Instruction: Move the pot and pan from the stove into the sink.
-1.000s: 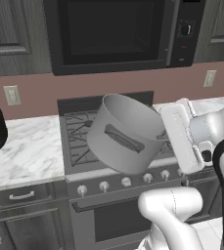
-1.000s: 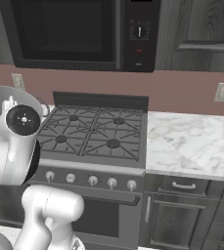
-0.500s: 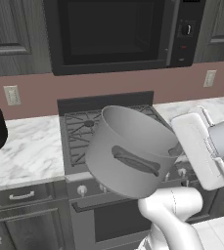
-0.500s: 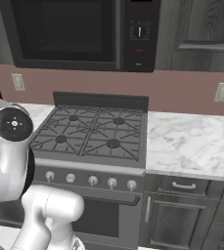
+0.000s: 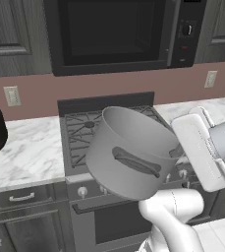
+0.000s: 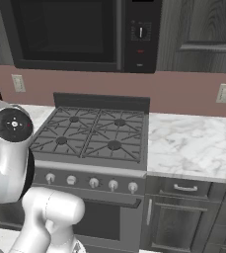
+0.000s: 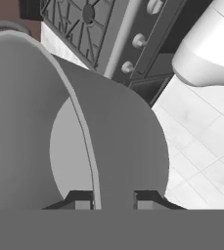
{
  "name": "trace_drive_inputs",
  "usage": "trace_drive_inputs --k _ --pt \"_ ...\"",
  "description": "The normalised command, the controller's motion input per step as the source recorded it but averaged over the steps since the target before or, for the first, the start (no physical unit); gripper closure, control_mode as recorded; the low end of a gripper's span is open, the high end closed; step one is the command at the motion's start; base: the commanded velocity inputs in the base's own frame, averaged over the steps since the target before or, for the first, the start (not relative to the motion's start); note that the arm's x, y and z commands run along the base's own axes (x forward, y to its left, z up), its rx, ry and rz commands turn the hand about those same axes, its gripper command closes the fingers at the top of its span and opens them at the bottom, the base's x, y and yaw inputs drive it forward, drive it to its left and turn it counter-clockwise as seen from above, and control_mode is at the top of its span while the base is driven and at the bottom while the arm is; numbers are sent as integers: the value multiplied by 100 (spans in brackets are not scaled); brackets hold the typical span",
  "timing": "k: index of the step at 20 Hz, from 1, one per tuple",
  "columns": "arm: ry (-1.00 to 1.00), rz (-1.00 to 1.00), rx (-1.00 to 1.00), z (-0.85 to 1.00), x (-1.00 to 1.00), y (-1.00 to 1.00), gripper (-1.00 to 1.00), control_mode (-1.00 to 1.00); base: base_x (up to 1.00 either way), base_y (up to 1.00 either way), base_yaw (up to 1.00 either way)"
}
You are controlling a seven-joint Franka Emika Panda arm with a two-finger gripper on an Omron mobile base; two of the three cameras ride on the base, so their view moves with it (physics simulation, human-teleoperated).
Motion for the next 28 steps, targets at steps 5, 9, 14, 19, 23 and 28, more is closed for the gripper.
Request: trace_drive_inputs --k 5,9,14,19,23,28 --pt "0 0 0 0 -1 0 100 100 -13 0 7" --pt "0 0 0 0 0 0 100 100 -26 0 31" --pt "0 0 0 0 0 0 100 100 -22 0 42" --pt "0 0 0 0 0 0 100 100 -21 0 44" --pt "0 0 0 0 0 0 100 100 -19 0 46" --pt "0 0 0 0 0 0 100 100 -18 0 47"
